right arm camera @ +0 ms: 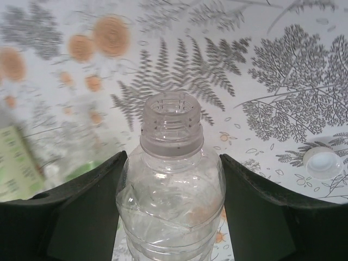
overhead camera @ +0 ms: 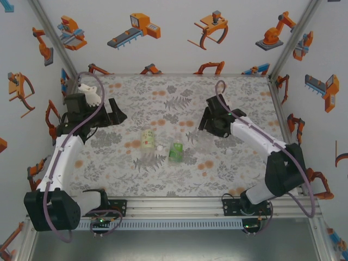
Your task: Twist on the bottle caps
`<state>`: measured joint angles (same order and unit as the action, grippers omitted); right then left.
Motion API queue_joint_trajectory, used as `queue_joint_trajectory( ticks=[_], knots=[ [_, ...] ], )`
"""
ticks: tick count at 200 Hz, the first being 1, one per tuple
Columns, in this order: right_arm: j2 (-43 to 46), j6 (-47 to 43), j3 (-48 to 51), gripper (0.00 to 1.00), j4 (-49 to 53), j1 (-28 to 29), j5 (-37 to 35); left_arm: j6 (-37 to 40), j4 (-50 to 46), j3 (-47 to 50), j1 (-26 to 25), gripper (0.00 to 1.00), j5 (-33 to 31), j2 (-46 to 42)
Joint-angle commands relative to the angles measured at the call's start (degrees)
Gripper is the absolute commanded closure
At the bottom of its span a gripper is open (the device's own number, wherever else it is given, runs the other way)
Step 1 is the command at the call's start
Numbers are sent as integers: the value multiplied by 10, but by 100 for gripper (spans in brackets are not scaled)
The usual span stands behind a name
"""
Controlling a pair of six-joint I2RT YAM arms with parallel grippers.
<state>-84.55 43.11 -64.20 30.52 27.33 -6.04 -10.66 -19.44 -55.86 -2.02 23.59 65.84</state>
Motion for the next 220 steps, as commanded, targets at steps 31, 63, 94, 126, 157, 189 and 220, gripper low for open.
queue_joint_trajectory(
  ticks=[31,63,94,126,157,189,220],
  knots=[
    [99,-114,-58,53,-84,11,146,-77,94,-40,-41,2,157,-9],
    [150,-141,-49,59,-190,18,220,-161,248,-23,-80,1,230,-30],
    [186,-143,-33,59,-306,21,284,-175,398,-4,-150,0,277,-51],
    [206,-122,5,65,-484,28,365,-147,480,1,-217,0,286,-63],
    [203,-98,24,70,-667,48,438,-135,539,-5,-269,0,303,-58],
    [186,-95,18,75,-787,84,474,-108,561,-16,-318,0,307,-53],
    [166,-97,-2,75,-831,115,480,-89,548,-41,-355,0,298,-34]
  ],
)
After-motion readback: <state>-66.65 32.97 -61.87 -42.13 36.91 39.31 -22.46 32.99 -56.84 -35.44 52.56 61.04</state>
